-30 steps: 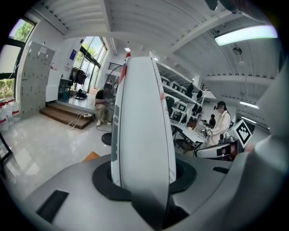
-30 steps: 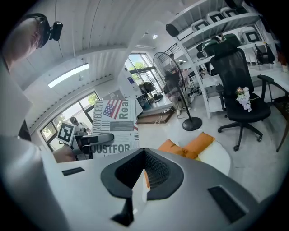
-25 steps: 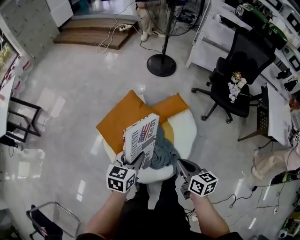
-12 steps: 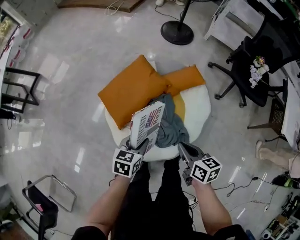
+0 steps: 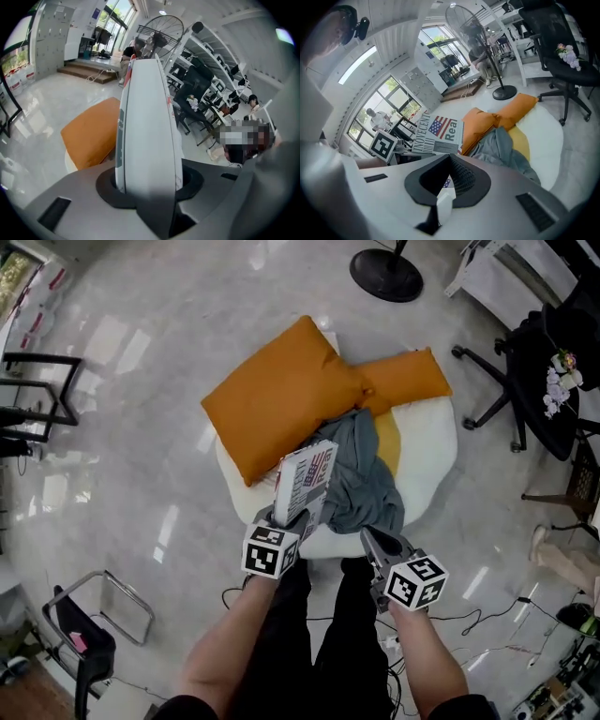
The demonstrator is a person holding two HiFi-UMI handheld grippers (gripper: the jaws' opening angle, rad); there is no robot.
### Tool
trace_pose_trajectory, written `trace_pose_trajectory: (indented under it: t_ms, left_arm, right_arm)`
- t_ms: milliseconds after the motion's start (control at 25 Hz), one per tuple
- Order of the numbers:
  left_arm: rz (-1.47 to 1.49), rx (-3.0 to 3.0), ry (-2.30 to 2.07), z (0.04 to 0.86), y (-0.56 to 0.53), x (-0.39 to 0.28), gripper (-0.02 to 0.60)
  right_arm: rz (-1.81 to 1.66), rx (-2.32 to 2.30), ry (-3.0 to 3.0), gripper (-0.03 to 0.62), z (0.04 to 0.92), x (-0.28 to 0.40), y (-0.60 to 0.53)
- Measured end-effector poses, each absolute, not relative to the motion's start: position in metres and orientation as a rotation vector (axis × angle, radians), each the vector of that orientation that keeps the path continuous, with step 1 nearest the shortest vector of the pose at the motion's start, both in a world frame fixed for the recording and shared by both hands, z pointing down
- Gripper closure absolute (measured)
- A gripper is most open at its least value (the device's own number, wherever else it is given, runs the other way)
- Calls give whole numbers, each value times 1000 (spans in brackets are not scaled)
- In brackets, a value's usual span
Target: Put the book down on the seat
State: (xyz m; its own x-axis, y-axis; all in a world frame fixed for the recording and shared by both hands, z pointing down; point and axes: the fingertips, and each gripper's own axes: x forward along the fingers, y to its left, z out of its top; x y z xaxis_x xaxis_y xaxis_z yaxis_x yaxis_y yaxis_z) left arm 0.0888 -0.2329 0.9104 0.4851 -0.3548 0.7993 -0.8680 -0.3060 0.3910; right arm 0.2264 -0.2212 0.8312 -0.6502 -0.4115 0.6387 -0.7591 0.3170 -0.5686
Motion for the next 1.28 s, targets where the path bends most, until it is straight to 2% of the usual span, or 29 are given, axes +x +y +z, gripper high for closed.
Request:
trace_pose_trajectory:
  t_ms: [480, 760, 1000, 1280]
  left_arm:
    - [751, 1772, -913, 1027, -268, 110, 425]
    - [692, 1718, -786, 1054, -285, 149, 422]
    - [785, 1720, -721, 1070, -298, 161, 411]
    - [1013, 1723, -818, 1089, -299, 126, 276]
  right_arm:
    - [1326, 920, -2118, 583, 948, 219, -222]
    - [1342, 943, -2152, 583, 948, 215, -250]
    - [1347, 952, -2124, 583, 953, 233, -254]
    - [1362, 985, -2099, 583, 954, 243, -260]
